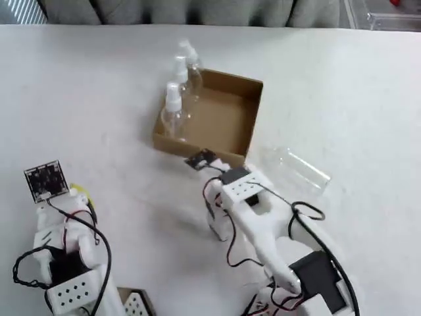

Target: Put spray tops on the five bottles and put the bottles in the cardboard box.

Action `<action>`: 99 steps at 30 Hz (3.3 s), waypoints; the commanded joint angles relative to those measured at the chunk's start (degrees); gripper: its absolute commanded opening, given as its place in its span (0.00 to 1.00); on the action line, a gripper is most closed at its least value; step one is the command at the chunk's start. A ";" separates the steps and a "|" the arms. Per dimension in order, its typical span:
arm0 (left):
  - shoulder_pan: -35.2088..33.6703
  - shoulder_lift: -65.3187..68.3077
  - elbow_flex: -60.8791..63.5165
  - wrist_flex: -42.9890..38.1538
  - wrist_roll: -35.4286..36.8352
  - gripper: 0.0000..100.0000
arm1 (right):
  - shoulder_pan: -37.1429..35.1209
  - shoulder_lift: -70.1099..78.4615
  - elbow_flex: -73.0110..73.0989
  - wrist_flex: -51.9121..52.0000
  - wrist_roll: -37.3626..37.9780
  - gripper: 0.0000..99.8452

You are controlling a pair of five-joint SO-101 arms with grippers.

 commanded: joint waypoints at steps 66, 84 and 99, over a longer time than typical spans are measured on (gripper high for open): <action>1.54 -1.10 -1.32 0.00 -0.70 0.08 | 74.15 -1.10 -21.36 -2.86 27.78 0.28; 1.54 -1.10 -1.32 -0.09 -0.70 0.08 | 73.01 2.33 -17.23 -13.23 22.07 0.24; 1.54 -1.10 -1.32 -0.09 -0.70 0.08 | 72.40 17.10 -26.20 -13.76 24.26 0.24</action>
